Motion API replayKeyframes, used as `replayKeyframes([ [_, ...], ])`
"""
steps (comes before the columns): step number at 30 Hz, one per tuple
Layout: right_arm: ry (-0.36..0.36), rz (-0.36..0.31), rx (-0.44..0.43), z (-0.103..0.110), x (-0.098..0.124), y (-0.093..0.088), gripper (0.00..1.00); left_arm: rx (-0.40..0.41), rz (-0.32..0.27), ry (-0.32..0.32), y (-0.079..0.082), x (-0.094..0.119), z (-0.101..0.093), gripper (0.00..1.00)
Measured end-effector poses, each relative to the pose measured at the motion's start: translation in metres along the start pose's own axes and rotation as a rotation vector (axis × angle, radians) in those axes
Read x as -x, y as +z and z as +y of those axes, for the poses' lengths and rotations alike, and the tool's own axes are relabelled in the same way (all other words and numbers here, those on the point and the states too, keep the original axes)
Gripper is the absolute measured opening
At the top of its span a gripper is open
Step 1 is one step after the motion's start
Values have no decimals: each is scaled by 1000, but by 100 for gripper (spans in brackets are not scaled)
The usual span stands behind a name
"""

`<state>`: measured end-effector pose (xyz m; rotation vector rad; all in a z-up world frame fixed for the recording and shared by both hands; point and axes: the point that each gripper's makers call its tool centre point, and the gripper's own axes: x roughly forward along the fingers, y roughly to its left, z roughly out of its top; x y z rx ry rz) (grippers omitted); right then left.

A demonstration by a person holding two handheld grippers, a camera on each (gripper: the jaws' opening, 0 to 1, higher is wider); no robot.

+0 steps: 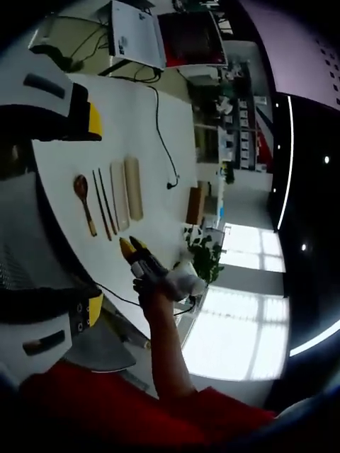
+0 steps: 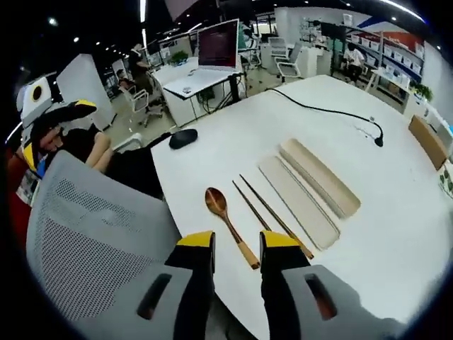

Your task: Arrange the utensils inside the cutlery case until each visible utensil rests in its matching compartment.

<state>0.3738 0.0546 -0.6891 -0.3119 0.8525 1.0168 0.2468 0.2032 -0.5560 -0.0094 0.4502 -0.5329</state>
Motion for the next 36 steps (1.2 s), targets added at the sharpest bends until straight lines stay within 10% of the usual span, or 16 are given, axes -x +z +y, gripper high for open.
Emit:
replayKeyframes([
  [18,-3,168,289,-7,-33,-15,19,-25,34,15,-4,0,6,86],
  [36,10,257,381,-18,-51,-24,18,-34,36,7,3,-13,14,85],
])
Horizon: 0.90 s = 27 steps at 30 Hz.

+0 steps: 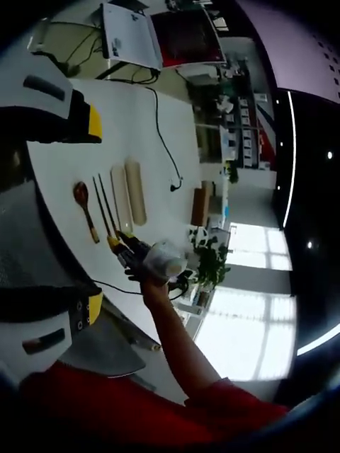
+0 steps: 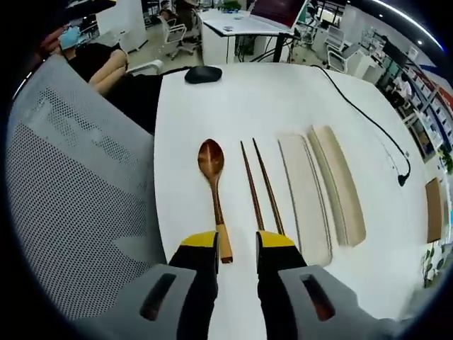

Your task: Arrange the utensils inside the cutlery case until each visible utensil rests in its matching compartment.

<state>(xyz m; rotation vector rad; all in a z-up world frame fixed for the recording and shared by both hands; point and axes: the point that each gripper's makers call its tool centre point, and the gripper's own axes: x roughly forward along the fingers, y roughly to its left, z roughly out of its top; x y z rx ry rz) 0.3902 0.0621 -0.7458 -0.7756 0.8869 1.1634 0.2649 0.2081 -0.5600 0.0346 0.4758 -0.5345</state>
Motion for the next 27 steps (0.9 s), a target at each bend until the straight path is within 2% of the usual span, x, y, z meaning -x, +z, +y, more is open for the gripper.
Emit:
replayKeyframes([
  [11,12,15,37,-3,-3,0,17,-6,-3,7,5,-7,1,84],
  [21,24,16,59,-8,-7,2,17,-4,3,23,1,-7,0,84],
  [27,49,22,58,-11,-7,6,11,20,-7,42,-3,-6,0,84],
])
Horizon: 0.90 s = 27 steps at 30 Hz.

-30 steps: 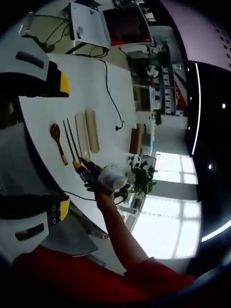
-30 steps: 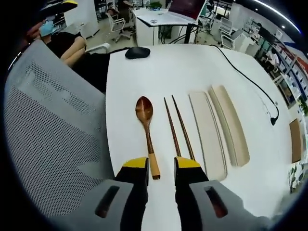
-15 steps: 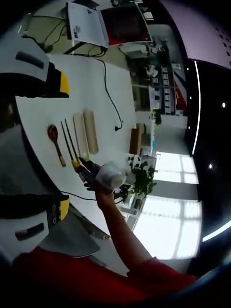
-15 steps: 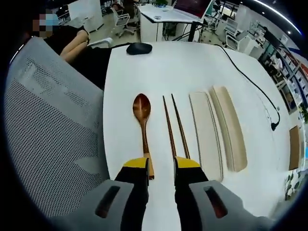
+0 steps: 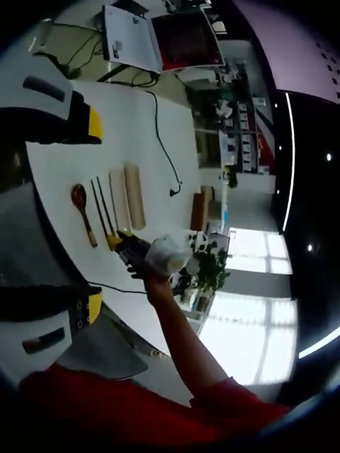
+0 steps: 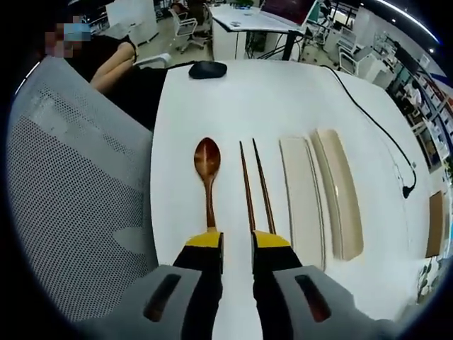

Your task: Arrange the utensils inside the cutlery case until each visible utensil rests in its matching compartment.

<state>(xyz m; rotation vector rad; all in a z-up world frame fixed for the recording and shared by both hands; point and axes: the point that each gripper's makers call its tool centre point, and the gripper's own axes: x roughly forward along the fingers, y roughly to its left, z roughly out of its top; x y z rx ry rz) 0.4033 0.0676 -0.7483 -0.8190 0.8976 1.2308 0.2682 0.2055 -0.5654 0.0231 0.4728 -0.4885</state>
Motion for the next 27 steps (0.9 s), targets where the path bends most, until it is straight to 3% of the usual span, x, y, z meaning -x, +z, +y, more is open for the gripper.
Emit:
replayKeyframes([
  [12,5,49,28,-3,-15,-7,12,5,13,14,-10,7,0,83],
  [19,13,94,6,-18,-25,-20,14,8,21,18,-12,9,0,83],
  [23,26,120,-15,-25,-25,-30,6,8,25,19,-13,8,-1,83],
  [27,44,136,11,-20,-32,-35,14,4,29,16,-13,6,-2,83],
])
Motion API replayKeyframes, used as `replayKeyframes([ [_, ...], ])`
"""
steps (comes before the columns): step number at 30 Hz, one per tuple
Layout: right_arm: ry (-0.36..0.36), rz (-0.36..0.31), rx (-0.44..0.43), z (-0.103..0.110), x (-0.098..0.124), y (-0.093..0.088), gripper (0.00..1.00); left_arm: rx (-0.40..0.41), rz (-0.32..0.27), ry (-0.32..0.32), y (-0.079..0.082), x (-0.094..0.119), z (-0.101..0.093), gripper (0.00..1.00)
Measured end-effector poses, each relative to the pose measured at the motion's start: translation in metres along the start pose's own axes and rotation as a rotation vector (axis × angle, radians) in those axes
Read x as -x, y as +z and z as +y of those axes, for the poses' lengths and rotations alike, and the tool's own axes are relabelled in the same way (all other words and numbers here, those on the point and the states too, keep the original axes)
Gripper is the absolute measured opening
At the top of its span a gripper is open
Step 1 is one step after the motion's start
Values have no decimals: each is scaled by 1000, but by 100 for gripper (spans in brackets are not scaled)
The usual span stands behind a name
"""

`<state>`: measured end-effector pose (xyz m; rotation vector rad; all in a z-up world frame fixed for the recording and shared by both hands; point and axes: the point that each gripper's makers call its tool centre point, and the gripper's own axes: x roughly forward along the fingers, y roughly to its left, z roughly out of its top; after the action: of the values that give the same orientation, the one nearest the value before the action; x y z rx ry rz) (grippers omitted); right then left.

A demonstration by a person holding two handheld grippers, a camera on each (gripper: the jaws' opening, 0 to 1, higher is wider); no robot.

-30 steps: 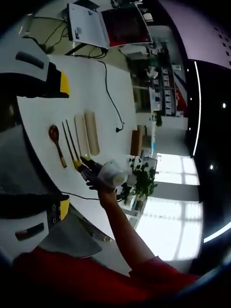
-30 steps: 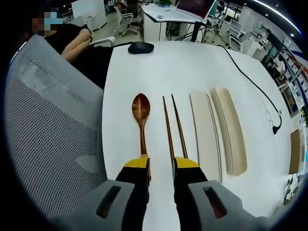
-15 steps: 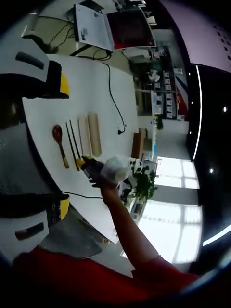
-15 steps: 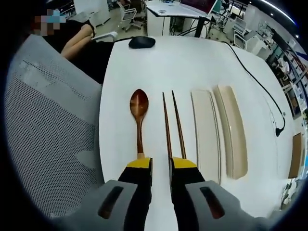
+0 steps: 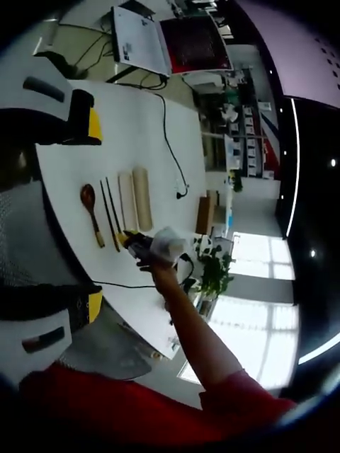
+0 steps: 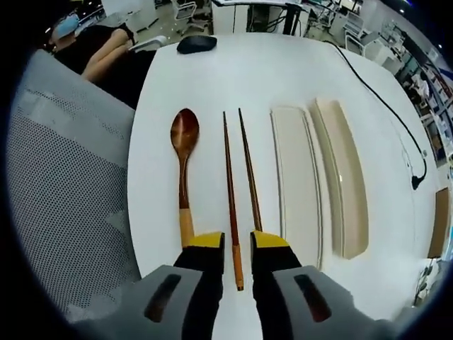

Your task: Arrange the utensils inside the cutlery case until each visible utensil rests in its matching compartment.

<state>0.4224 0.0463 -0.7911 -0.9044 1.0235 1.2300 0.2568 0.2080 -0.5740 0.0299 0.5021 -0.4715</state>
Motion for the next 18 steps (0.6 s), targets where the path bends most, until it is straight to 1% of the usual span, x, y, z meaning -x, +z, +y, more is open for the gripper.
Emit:
replayKeyframes([
  [2,-3,26,26,-1,-5,-4,11,3,4,-1,-1,-1,1,82],
  [4,5,33,13,-1,-8,-5,12,4,10,-4,-2,-2,0,82],
  [7,8,34,3,0,-11,-4,12,-8,18,-3,-3,-2,0,82],
  [11,13,43,3,0,-16,-4,12,7,13,-1,-3,-2,1,82],
  [14,24,37,-17,2,-19,0,11,10,20,0,-6,-3,1,82],
  [18,25,57,3,4,-24,0,10,16,28,-1,-8,-4,1,82],
])
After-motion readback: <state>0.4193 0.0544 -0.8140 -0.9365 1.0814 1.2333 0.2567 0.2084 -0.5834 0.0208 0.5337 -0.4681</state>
